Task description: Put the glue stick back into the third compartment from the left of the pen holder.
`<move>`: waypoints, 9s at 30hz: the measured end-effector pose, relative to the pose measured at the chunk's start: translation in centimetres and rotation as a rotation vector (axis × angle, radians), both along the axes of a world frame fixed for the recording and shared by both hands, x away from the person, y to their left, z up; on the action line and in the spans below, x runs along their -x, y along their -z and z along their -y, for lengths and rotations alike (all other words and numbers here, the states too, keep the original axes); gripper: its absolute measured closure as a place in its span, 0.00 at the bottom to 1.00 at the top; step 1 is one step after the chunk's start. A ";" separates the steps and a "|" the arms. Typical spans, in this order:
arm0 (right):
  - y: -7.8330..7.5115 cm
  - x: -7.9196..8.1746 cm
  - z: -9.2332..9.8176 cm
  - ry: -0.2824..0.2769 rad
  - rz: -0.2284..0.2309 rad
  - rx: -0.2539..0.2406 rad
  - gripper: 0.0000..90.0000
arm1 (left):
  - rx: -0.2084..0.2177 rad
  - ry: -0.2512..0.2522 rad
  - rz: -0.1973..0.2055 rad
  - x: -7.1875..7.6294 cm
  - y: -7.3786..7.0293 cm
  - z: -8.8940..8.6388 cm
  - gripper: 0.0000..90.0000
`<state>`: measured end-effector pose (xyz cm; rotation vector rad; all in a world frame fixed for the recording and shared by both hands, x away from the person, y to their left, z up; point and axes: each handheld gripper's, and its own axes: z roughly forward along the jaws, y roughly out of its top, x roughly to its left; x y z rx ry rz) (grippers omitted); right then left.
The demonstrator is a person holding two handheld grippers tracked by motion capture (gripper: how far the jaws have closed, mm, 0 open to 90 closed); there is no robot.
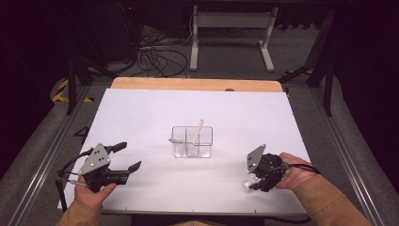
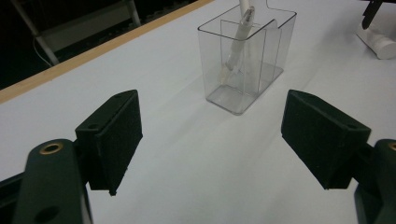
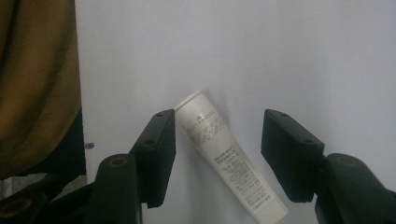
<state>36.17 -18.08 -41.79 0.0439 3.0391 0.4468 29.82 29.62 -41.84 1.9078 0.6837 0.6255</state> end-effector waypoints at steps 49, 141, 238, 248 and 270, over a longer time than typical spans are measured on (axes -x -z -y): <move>2.0 0.7 -1.0 -0.140 0.025 0.120 0.74 | -0.003 0.001 -0.001 0.0 0.0 0.0 0.24; -10.3 -2.1 -2.9 0.165 0.236 -0.556 0.74 | 0.003 -0.002 0.000 0.0 0.0 -0.2 0.24; -6.8 -4.4 -6.3 0.404 0.232 -0.868 0.16 | 0.014 -0.003 -0.001 0.0 0.0 -0.4 0.22; -7.0 -2.7 -3.7 0.429 0.270 -0.857 0.06 | 0.019 -0.008 0.002 0.1 -0.1 -0.4 0.21; -4.7 -0.7 1.2 0.504 0.305 -0.850 0.05 | 0.041 -0.004 -0.011 0.2 -0.1 -0.7 0.19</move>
